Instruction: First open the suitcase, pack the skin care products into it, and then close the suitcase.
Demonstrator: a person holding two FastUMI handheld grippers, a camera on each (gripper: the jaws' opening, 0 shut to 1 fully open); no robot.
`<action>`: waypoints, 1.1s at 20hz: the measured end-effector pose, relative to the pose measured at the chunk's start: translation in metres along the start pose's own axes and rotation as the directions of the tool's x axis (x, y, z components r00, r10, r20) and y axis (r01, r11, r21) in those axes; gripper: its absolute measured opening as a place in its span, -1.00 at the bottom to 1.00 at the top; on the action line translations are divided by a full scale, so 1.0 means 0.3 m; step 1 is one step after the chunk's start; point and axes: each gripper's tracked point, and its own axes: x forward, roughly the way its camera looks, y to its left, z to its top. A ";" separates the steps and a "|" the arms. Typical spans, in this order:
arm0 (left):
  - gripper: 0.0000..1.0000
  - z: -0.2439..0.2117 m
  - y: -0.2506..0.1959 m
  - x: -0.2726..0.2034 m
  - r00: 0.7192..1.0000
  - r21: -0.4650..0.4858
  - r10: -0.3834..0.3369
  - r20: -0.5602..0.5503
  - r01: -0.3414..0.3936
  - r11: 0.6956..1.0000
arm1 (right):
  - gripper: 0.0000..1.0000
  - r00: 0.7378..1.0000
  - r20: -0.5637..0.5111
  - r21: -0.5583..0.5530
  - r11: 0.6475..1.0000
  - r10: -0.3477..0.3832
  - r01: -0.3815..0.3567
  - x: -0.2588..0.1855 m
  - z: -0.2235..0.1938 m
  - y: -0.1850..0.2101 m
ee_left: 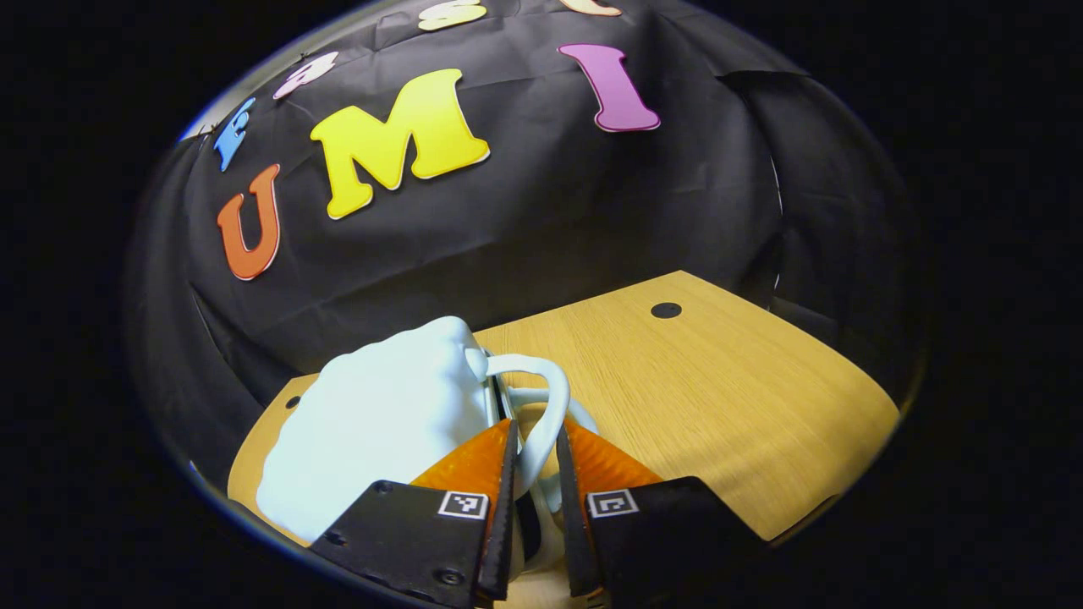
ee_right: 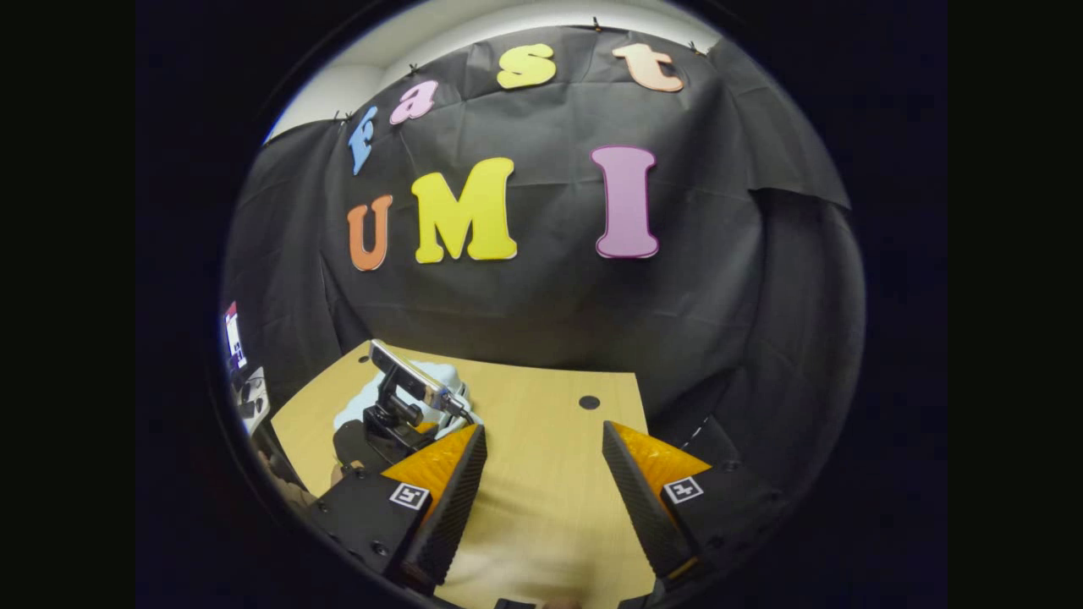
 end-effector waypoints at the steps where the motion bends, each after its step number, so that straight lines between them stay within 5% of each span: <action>1: -0.38 0.019 0.000 -0.009 1.000 -0.026 -0.012 0.002 0.012 1.000 | 0.64 1.000 0.011 -0.005 1.000 -0.007 0.007 -0.009 0.023 0.012; 4: 0.09 0.162 -0.011 -0.055 0.991 -0.098 -0.075 0.108 0.086 0.991 | 0.55 0.999 0.045 -0.020 0.999 -0.030 0.031 -0.031 0.085 0.044; 5: 0.54 0.196 -0.005 -0.072 0.989 -0.102 -0.093 0.117 0.106 0.989 | 0.55 0.998 0.055 -0.018 0.999 -0.041 0.042 -0.037 0.105 0.056; 6: 0.77 0.214 0.012 -0.099 0.989 -0.105 -0.095 0.116 0.107 0.989 | 0.63 0.996 0.067 -0.011 0.999 -0.051 0.052 -0.045 0.132 0.069; 15: 0.93 0.484 0.419 -0.576 0.952 -0.125 0.018 0.305 0.021 0.992 | 0.63 0.976 0.192 0.017 0.995 -0.098 0.097 -0.108 0.268 0.309; 22: 0.94 0.551 0.665 -0.731 0.925 -0.297 0.133 0.357 -0.022 0.955 | 0.62 0.982 0.184 -0.044 0.998 -0.034 0.043 -0.093 0.245 0.590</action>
